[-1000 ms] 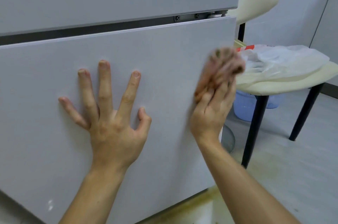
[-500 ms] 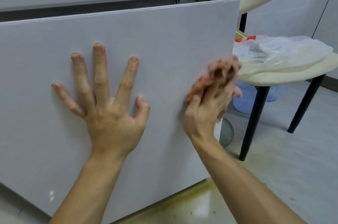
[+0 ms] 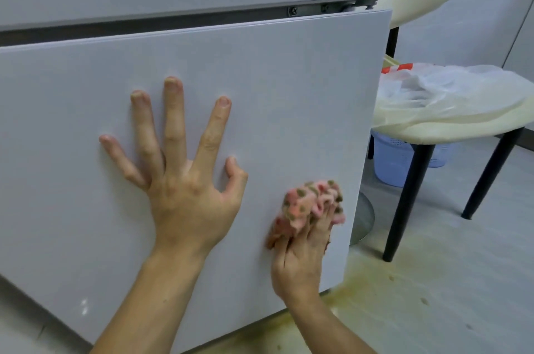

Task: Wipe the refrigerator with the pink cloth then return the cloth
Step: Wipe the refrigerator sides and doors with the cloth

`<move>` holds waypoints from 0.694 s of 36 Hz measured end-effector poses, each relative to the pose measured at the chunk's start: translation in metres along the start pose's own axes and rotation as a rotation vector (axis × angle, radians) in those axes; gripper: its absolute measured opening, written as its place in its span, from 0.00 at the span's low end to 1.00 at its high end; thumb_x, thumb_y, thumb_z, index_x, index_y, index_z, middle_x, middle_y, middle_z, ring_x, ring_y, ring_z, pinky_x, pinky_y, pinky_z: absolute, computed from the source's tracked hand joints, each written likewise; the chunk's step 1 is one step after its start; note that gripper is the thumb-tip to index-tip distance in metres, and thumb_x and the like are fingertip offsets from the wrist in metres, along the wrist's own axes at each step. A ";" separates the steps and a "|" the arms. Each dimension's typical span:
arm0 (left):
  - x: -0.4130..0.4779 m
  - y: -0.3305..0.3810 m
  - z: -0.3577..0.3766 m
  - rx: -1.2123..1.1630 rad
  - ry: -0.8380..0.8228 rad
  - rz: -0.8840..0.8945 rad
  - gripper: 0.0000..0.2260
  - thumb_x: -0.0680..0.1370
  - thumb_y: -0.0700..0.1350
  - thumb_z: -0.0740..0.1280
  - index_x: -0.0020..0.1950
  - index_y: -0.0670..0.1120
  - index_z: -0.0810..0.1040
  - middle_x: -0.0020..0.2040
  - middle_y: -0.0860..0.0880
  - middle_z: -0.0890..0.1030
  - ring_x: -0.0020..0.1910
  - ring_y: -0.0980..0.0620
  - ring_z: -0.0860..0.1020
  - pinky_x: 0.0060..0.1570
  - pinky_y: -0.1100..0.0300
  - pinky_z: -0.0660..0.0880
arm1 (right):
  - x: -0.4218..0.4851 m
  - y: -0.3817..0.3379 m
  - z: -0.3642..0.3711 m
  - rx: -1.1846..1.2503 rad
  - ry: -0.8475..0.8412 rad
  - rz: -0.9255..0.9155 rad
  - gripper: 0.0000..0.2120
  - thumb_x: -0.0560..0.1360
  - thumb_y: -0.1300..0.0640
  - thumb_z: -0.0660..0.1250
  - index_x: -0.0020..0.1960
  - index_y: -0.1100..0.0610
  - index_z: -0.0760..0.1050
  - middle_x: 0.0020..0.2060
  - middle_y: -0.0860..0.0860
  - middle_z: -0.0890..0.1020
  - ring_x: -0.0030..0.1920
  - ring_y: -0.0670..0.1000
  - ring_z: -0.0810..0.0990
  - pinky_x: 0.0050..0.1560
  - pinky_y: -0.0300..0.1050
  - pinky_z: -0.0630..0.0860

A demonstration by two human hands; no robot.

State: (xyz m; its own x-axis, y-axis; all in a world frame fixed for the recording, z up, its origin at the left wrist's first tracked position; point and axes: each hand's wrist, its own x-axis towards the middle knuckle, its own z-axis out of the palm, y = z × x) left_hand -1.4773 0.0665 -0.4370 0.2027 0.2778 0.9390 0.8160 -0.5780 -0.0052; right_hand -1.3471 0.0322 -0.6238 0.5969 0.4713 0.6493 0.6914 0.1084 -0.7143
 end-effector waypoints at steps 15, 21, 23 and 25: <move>-0.004 -0.021 -0.015 0.018 -0.028 0.028 0.31 0.79 0.46 0.66 0.83 0.55 0.64 0.84 0.43 0.55 0.84 0.37 0.53 0.77 0.29 0.49 | 0.124 -0.107 -0.024 0.056 0.206 -0.238 0.34 0.82 0.53 0.56 0.84 0.54 0.46 0.82 0.69 0.46 0.83 0.69 0.41 0.81 0.70 0.38; -0.008 -0.038 -0.022 -0.006 -0.009 0.001 0.34 0.76 0.39 0.63 0.83 0.53 0.64 0.85 0.46 0.54 0.84 0.39 0.51 0.77 0.31 0.45 | 0.106 -0.085 -0.015 -0.068 0.186 -0.443 0.32 0.81 0.53 0.59 0.83 0.49 0.54 0.82 0.66 0.51 0.84 0.66 0.46 0.82 0.66 0.42; -0.010 -0.040 -0.023 -0.019 -0.009 -0.007 0.36 0.73 0.38 0.62 0.83 0.52 0.64 0.85 0.46 0.53 0.84 0.39 0.51 0.77 0.32 0.44 | 0.073 -0.057 -0.006 -0.118 0.087 -0.534 0.31 0.80 0.51 0.61 0.81 0.46 0.57 0.84 0.59 0.47 0.85 0.61 0.44 0.82 0.62 0.42; -0.011 -0.039 -0.023 -0.023 -0.009 -0.004 0.37 0.72 0.38 0.61 0.83 0.52 0.64 0.85 0.46 0.53 0.84 0.39 0.51 0.77 0.31 0.43 | 0.035 -0.025 0.002 -0.148 -0.022 -0.587 0.29 0.79 0.49 0.63 0.80 0.48 0.63 0.85 0.54 0.43 0.85 0.58 0.45 0.83 0.60 0.44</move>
State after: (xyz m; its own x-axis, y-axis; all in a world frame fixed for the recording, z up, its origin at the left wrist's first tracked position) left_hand -1.5242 0.0685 -0.4393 0.2040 0.2869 0.9360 0.8044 -0.5940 0.0068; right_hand -1.3443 0.0477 -0.5836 0.0915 0.3880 0.9171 0.9528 0.2335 -0.1939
